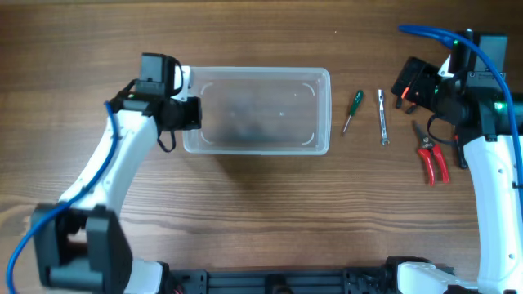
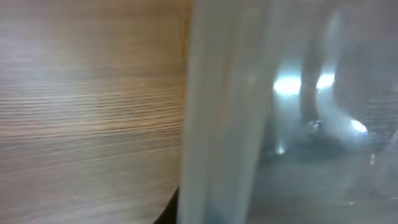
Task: Pack container
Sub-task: 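Grasp the clear container with the left gripper and drag it to table center, then reach the right gripper to the orange-black pliers and grasp them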
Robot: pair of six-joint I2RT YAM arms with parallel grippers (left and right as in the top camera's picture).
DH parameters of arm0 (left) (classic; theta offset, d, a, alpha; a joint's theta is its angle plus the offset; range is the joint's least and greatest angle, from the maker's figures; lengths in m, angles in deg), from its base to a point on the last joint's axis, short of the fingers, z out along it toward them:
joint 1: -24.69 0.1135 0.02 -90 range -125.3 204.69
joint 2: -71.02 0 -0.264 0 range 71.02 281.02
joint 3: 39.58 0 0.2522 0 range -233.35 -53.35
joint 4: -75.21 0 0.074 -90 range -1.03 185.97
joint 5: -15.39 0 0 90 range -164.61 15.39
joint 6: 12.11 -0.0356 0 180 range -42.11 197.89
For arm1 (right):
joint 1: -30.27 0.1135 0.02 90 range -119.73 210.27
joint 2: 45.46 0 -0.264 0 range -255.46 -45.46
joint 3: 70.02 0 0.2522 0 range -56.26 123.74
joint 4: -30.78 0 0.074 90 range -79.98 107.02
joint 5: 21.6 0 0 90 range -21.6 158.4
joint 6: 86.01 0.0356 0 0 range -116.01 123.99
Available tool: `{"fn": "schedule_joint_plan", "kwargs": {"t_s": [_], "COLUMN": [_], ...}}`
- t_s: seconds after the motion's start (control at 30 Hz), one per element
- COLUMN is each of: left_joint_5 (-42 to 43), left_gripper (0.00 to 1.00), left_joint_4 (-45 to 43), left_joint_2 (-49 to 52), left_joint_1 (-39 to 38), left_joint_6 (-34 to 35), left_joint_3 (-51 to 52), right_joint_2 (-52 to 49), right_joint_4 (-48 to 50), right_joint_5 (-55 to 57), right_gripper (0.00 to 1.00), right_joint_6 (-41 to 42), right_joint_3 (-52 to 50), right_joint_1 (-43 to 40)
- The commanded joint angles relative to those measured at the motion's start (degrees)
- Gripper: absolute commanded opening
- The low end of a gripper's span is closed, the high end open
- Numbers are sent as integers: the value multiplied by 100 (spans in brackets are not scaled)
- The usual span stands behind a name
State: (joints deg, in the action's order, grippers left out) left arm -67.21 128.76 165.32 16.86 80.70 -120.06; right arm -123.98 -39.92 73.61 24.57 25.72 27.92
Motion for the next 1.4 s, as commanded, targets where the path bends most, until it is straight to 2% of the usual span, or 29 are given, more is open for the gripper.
{"fn": "schedule_joint_plan", "kwargs": {"t_s": [0.0, 0.1, 0.13, 0.17, 0.2, 0.23, 0.33, 0.4, 0.47, 0.53, 0.6, 0.67, 0.7, 0.77, 0.93, 1.0, 1.17, 1.37], "left_joint_5": [177, 175, 175, 177, 177, 177, 170, 44, -175, -415, -645, -640, -542, -422, -422, -422, -422, -422], "left_gripper": [4, 4, 7, 29, 60, 100, 100, 100, 100, 100, 100, 100, 100, 100, 100, 100, 100, 100], "left_joint_4": [-39, -81, -85, -81, -83, -81, 61, 350, 815, 1038, 1287, 1576, 1738, 1733, 1757, 1834, 1947, 1952], "left_joint_2": [553, 813, 850, 863, 855, 831, 614, 291, -232, -713, -1191, -1373, -1360, -1351, -1351, -1351, -1351, -1351], "left_joint_1": [-55, -55, -55, -55, -55, -55, -52, -52, -52, -9, 269, 837, 1274, 1515, 1519, 1519, 1519, 1519], "left_joint_6": [-46, -72, -70, -70, -70, -68, -68, -66, -63, 35, 450, 883, 1010, 1008, 1008, 1010, 1010, 1012], "left_joint_3": [-92, -92, -92, -92, -92, -94, -321, -721, -1298, -1534, -1537, -1537, -1537, -1537, -1537, -1537, -1537, -1537], "right_joint_2": [37, 37, 37, 37, 37, 37, 37, 37, 37, 37, 35, -33, -175, -457, -1832, -2380, -3517, -4555], "right_joint_4": [-105, -118, -118, -118, -118, -111, -98, -101, -289, -557, -1005, -1198, -1182, -905, -800, -841, -835, -503], "right_joint_5": [74, -35, -55, -57, -55, -81, -74, -177, 450, 769, 638, -195, -273, -273, -282, -339, -363, -380], "right_gripper": [100, 100, 100, 100, 100, 100, 100, 100, 100, 100, 100, 100, 100, 100, 99, 99, 99, 100], "right_joint_6": [42, 44, 46, 48, 42, 39, 15, -398, 146, 348, 398, 55, -9, -4, -15, -264, -944, -1161], "right_joint_3": [101, 101, 101, 101, 101, 101, 101, 101, 133, 299, 531, 535, 535, 564, 1615, 1989, 2044, 2044], "right_joint_1": [2, 2, 2, 2, 2, 2, 2, 2, 0, -116, -710, -1598, -2004, -2085, -2048, -2048, -2037, -1904]}}
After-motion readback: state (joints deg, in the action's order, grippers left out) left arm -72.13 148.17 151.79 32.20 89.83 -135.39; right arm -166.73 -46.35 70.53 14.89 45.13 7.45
